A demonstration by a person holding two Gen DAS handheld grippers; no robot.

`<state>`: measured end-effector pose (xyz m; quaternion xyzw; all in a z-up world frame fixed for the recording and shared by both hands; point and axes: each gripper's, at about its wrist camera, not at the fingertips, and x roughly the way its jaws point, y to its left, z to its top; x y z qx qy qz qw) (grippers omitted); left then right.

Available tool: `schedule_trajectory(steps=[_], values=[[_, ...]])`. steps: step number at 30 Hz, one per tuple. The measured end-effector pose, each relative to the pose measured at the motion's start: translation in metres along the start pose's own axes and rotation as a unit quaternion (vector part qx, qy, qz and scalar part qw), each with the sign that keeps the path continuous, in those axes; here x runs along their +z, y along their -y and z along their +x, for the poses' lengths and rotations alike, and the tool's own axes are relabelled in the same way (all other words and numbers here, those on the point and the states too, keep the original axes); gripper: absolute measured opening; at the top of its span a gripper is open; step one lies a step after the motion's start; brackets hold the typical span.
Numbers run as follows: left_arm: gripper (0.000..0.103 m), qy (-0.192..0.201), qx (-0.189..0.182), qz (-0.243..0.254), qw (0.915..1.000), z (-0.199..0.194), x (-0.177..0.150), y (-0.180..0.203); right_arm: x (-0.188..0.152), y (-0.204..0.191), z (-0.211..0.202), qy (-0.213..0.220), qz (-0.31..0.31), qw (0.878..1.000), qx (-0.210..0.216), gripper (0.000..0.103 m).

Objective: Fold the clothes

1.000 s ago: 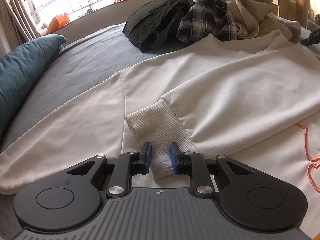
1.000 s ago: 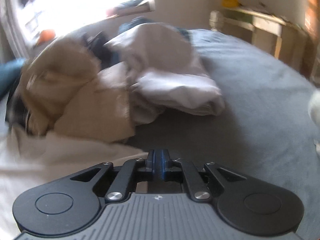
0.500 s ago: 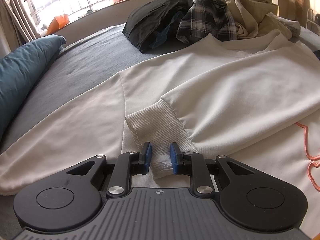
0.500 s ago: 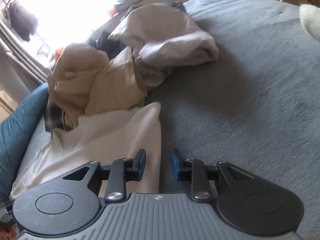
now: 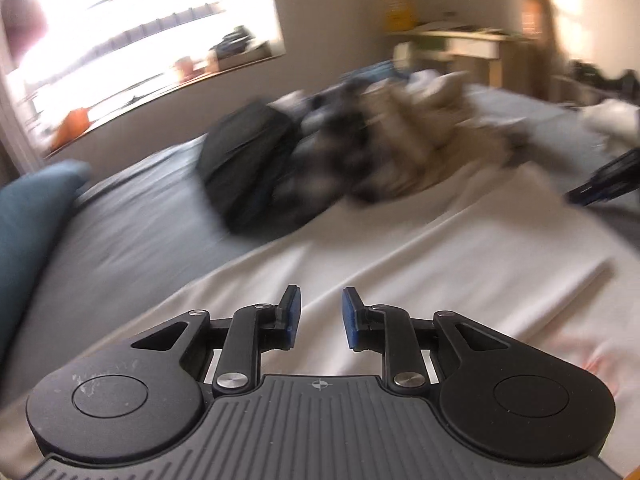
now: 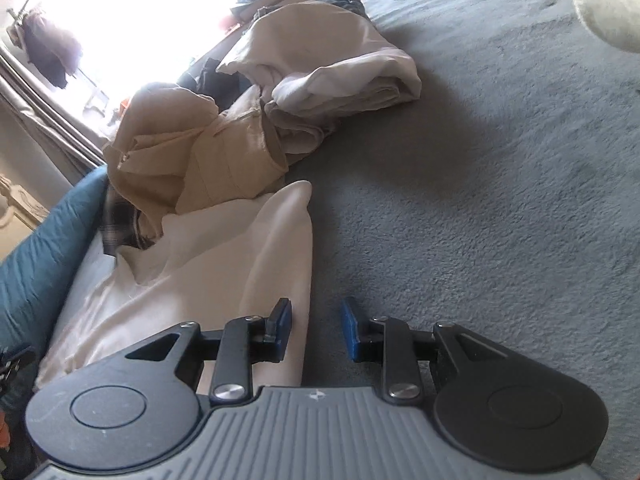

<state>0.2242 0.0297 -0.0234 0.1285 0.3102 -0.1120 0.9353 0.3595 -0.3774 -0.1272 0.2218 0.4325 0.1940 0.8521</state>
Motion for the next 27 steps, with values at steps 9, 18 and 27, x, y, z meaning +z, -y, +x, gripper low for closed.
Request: schedule_trajectory(steps=[9, 18, 27], values=[[0.025, -0.024, -0.099, 0.089, 0.9908, 0.122, 0.070, 0.138, -0.004, 0.015, -0.002, 0.017, -0.002, 0.999, 0.050, 0.029], [0.025, -0.048, -0.072, 0.134, 0.9872, 0.185, 0.074, 0.197, -0.002, 0.014, 0.000, 0.010, -0.057, 0.996, 0.067, 0.027], [0.026, -0.047, -0.045, 0.104, 0.9924, 0.195, 0.064, 0.186, 0.001, 0.017, 0.003, 0.000, -0.056, 0.993, 0.103, 0.027]])
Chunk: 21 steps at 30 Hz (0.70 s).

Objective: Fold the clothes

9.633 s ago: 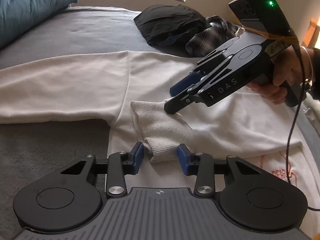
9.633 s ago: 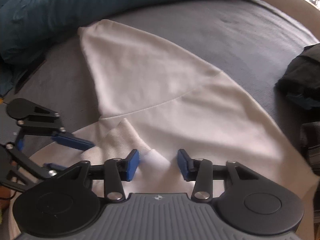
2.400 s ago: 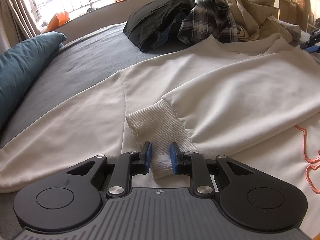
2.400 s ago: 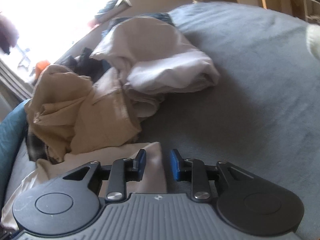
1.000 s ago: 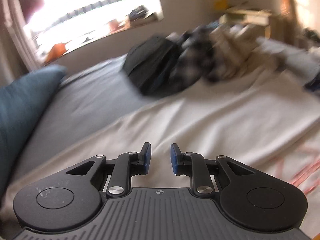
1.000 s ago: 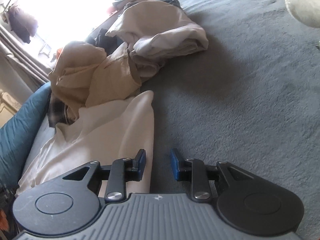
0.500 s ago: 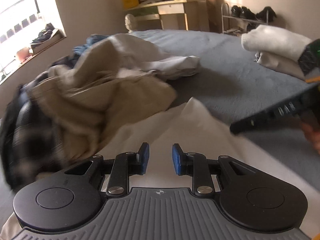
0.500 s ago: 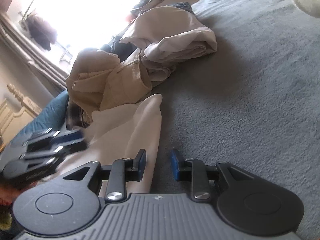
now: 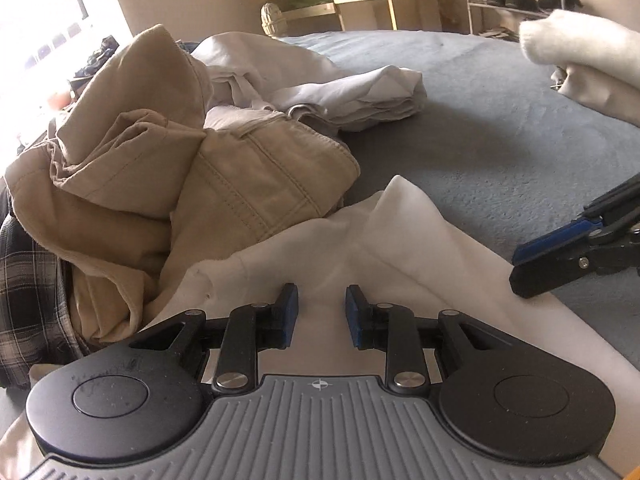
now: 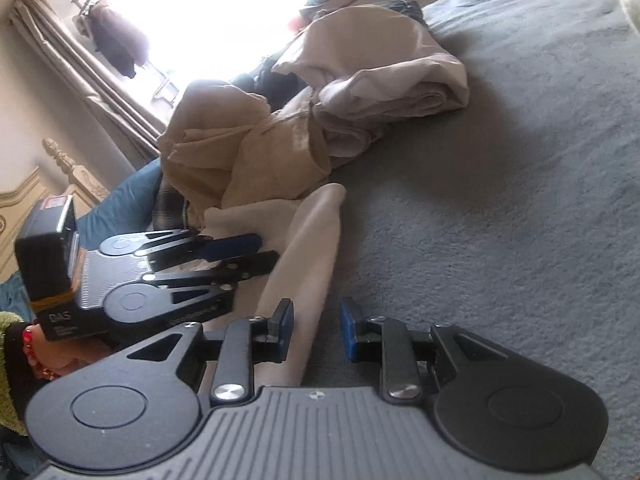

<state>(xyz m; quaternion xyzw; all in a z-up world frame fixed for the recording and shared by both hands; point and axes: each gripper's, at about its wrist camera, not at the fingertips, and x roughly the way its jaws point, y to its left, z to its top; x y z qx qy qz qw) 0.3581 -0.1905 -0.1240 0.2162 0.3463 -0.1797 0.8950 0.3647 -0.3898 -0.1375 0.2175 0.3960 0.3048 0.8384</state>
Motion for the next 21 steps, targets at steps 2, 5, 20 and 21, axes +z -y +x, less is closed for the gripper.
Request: schedule_trajectory(steps=[2, 5, 20, 21], values=[[0.026, 0.003, 0.005, 0.002, 1.0000, -0.001, -0.001, 0.002, 0.001, -0.003, 0.007, -0.008, -0.003, 1.000, -0.011, 0.017], [0.027, 0.009, 0.011, -0.002, 0.9999, -0.001, -0.003, 0.003, -0.001, -0.012, 0.011, -0.002, -0.016, 0.999, -0.038, 0.002], [0.027, 0.024, 0.033, 0.026, 0.9988, -0.005, -0.005, 0.011, -0.009, 0.003, -0.008, 0.045, 0.067, 0.996, -0.036, 0.004], [0.027, 0.024, 0.033, 0.025, 0.9988, -0.005, -0.006, 0.011, -0.006, 0.005, -0.007, 0.048, 0.079, 0.995, -0.029, 0.004]])
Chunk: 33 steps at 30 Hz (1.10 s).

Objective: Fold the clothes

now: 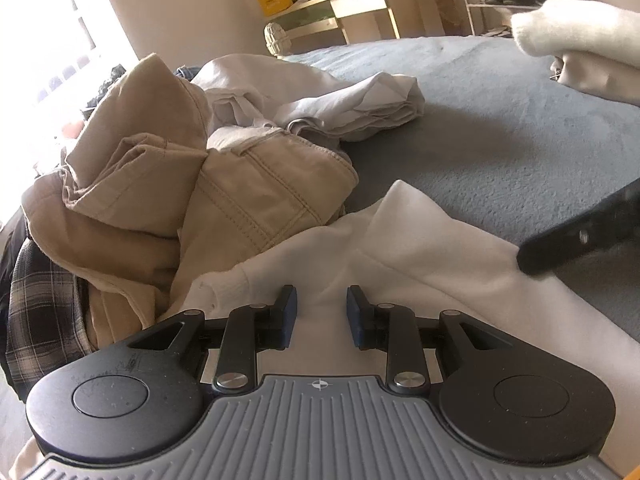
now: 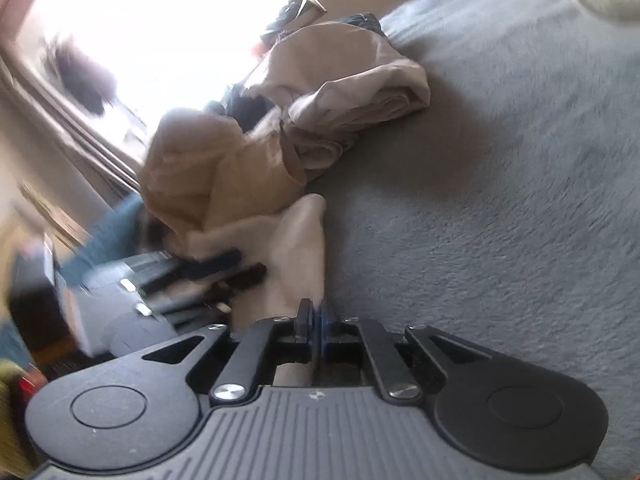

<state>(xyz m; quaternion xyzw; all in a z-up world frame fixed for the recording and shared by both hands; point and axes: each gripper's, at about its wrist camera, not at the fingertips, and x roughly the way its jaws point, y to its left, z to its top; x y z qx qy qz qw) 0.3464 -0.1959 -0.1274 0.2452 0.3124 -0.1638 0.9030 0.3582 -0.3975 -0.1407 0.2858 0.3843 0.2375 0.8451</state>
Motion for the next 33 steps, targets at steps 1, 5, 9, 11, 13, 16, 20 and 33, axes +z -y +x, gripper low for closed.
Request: schedule_trajectory(steps=[1, 5, 9, 11, 13, 16, 20, 33], values=[[0.027, -0.001, 0.001, -0.002, 1.0000, 0.001, 0.000, 0.000, 0.003, 0.002, 0.002, 0.002, 0.012, 1.000, 0.007, 0.005], [0.027, -0.002, 0.004, -0.009, 0.9999, 0.003, 0.000, 0.001, 0.020, 0.004, 0.026, -0.018, 0.017, 1.000, 0.019, 0.035], [0.028, -0.002, -0.001, -0.015, 0.9999, 0.003, 0.000, -0.002, 0.021, 0.005, 0.035, -0.028, 0.009, 0.999, 0.022, 0.004], [0.030, 0.001, -0.003, -0.016, 0.9999, 0.002, -0.001, -0.003, 0.018, 0.003, 0.033, -0.022, 0.000, 1.000, 0.015, 0.003], [0.030, 0.003, -0.006, -0.018, 0.9998, 0.002, -0.002, -0.004, 0.014, 0.005, 0.030, -0.010, 0.006, 1.000, 0.007, 0.003], [0.030, 0.007, -0.005, -0.016, 0.9998, -0.001, 0.001, -0.005, 0.011, 0.012, 0.029, -0.003, 0.037, 0.999, 0.014, 0.003], [0.030, 0.048, -0.023, -0.008, 0.9985, -0.013, 0.008, -0.001, 0.013, 0.008, 0.029, -0.005, 0.030, 1.000, 0.007, 0.004], [0.033, 0.009, -0.065, -0.090, 0.9938, 0.029, 0.025, -0.003, -0.004, 0.007, 0.000, -0.002, 0.003, 1.000, -0.025, 0.007]])
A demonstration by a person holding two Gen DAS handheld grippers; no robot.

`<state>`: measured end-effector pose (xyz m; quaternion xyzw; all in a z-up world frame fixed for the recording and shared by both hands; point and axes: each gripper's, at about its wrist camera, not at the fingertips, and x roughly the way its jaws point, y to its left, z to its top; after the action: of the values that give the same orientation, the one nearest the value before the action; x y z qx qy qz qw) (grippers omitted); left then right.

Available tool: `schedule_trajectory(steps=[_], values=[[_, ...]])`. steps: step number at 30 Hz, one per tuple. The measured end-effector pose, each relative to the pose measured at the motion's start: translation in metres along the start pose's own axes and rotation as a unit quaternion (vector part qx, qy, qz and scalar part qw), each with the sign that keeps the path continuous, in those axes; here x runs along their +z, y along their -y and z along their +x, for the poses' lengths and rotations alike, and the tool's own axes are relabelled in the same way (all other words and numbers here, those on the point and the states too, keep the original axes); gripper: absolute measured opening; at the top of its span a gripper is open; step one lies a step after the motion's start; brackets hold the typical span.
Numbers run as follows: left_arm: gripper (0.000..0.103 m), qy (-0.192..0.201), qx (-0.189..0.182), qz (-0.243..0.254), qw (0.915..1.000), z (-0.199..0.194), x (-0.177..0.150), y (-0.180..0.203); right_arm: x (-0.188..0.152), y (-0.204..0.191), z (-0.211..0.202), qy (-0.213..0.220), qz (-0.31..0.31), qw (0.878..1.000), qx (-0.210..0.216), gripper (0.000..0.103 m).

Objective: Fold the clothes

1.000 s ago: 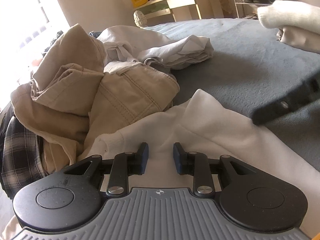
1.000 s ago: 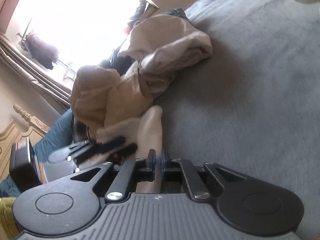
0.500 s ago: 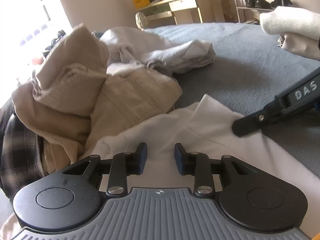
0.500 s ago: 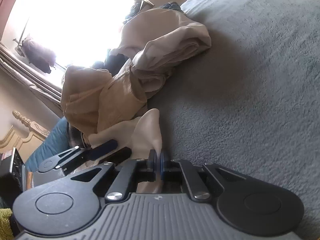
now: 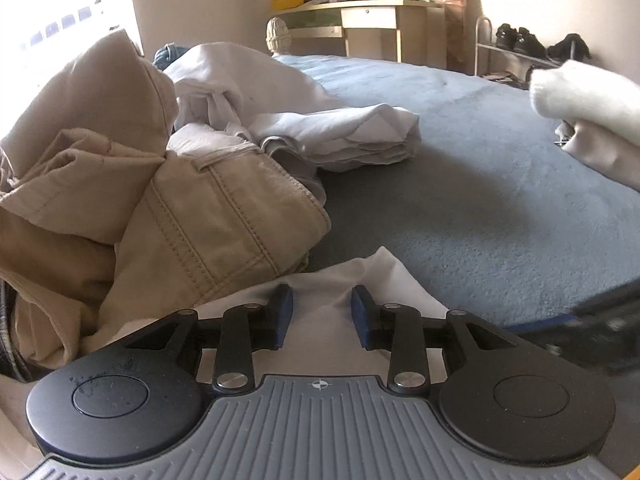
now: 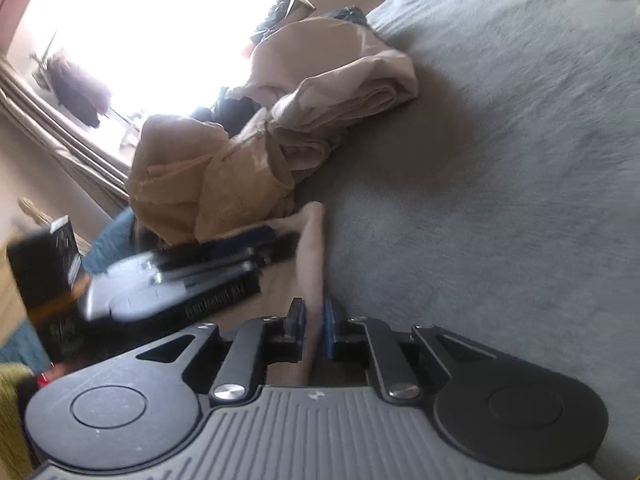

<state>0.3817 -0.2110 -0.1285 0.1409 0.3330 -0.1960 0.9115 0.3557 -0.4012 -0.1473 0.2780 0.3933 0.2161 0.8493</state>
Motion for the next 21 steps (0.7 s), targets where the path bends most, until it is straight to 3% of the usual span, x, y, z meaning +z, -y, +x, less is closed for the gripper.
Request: schedule_trajectory(steps=[2, 6, 13, 17, 21], values=[[0.033, -0.001, 0.002, 0.005, 1.0000, 0.001, -0.001, 0.001, -0.005, 0.004, -0.009, 0.002, 0.009, 1.000, -0.018, 0.000], [0.033, -0.005, 0.006, -0.003, 1.0000, 0.001, 0.001, 0.001, -0.008, -0.001, -0.025, -0.001, 0.009, 1.000, -0.025, 0.003], [0.036, -0.029, 0.007, -0.037, 0.9989, -0.014, 0.012, -0.016, -0.036, -0.051, -0.036, -0.029, -0.115, 0.992, -0.041, 0.004], [0.041, -0.023, 0.011, -0.047, 0.9986, -0.062, 0.015, -0.052, -0.044, -0.059, -0.049, -0.020, -0.135, 0.987, -0.080, 0.004], [0.047, -0.018, 0.055, -0.083, 0.9948, -0.142, 0.015, -0.127, -0.044, -0.075, -0.061, -0.010, -0.155, 0.985, -0.081, 0.005]])
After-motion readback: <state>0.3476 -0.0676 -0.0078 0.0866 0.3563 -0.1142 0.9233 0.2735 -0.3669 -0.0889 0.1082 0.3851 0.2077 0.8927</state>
